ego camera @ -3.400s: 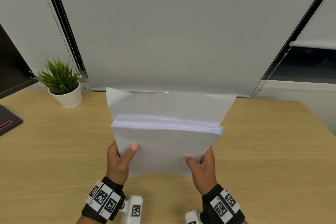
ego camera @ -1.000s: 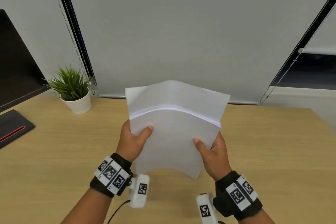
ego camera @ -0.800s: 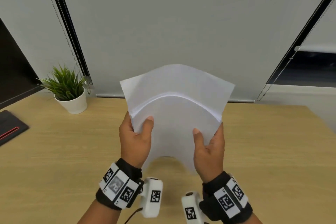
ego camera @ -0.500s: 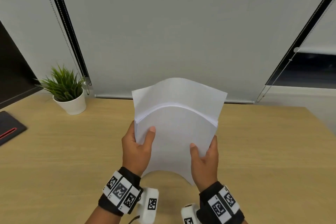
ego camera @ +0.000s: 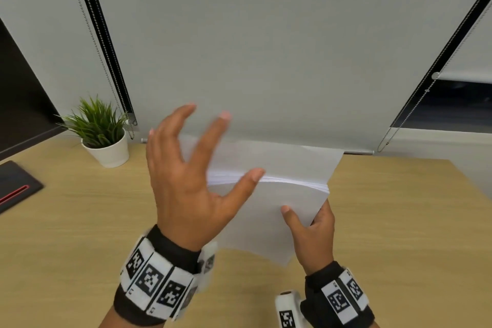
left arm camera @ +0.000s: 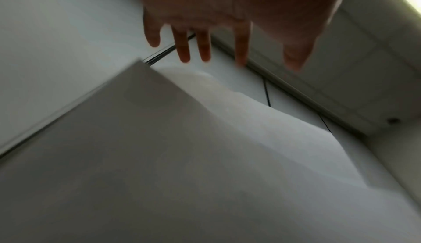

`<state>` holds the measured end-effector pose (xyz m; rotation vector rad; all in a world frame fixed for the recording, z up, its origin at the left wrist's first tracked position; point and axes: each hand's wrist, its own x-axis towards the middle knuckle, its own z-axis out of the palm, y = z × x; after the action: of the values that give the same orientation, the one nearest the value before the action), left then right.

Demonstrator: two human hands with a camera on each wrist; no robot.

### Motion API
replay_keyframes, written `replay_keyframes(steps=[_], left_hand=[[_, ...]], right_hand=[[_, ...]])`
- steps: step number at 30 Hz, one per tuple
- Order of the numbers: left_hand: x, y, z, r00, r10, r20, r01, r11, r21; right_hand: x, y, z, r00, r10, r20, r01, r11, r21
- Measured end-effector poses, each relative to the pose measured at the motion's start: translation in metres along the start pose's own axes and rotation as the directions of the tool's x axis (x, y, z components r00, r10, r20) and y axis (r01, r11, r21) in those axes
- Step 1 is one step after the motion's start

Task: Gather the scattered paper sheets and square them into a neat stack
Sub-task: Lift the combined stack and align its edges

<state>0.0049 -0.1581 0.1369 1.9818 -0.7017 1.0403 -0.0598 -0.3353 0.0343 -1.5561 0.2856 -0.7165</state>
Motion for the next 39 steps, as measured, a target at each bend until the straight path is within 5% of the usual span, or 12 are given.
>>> replay_keyframes(steps=[2, 6, 12, 14, 15, 17, 19, 21, 33, 39], left_hand=[[0.001, -0.003, 0.000, 0.987, 0.036, 0.154, -0.065, 0.980, 0.187], [-0.009, -0.011, 0.002, 0.943, 0.032, 0.332, -0.116, 0.964, 0.239], [-0.044, -0.026, 0.013, 0.928, 0.081, 0.365, -0.160, 0.968, 0.193], [-0.048, -0.034, 0.014, 0.976, 0.020, 0.217, -0.042, 0.994, 0.097], [-0.050, -0.038, 0.015, 0.987, -0.105, 0.119, 0.106, 0.994, -0.008], [-0.052, -0.041, 0.015, 0.879, -0.466, 0.095, 0.469, 0.813, -0.346], [-0.056, -0.043, 0.018, 0.742, -0.597, 0.306, 0.643, 0.504, -0.576], [-0.062, -0.047, 0.020, 0.716, -0.558, 0.420, 0.679, 0.414, -0.607], [-0.051, -0.037, 0.034, 0.697, -0.673, 0.249, 0.645, 0.436, -0.627], [-0.035, -0.034, 0.040, 0.589, -0.776, 0.225, 0.726, 0.386, -0.569]], right_hand=[[0.000, 0.001, -0.001, 1.000, 0.004, 0.013, -0.005, 1.000, 0.009], [0.000, 0.002, -0.003, 1.000, 0.004, 0.022, -0.004, 1.000, 0.014], [0.000, 0.001, -0.002, 1.000, 0.008, 0.024, -0.008, 1.000, 0.024], [0.001, 0.003, -0.003, 0.999, 0.014, 0.033, -0.015, 1.000, 0.025], [0.001, 0.005, -0.004, 0.999, 0.019, 0.037, -0.020, 0.999, 0.026], [0.001, 0.010, -0.004, 0.998, 0.045, 0.046, -0.047, 0.998, 0.030], [0.000, 0.012, -0.005, 0.994, 0.073, 0.079, -0.078, 0.995, 0.065], [-0.001, 0.009, -0.006, 0.990, 0.074, 0.123, -0.086, 0.992, 0.094], [0.005, -0.007, 0.001, 0.995, 0.049, 0.085, -0.060, 0.989, 0.132], [0.022, -0.031, 0.009, 0.996, 0.072, -0.045, -0.067, 0.994, 0.090]])
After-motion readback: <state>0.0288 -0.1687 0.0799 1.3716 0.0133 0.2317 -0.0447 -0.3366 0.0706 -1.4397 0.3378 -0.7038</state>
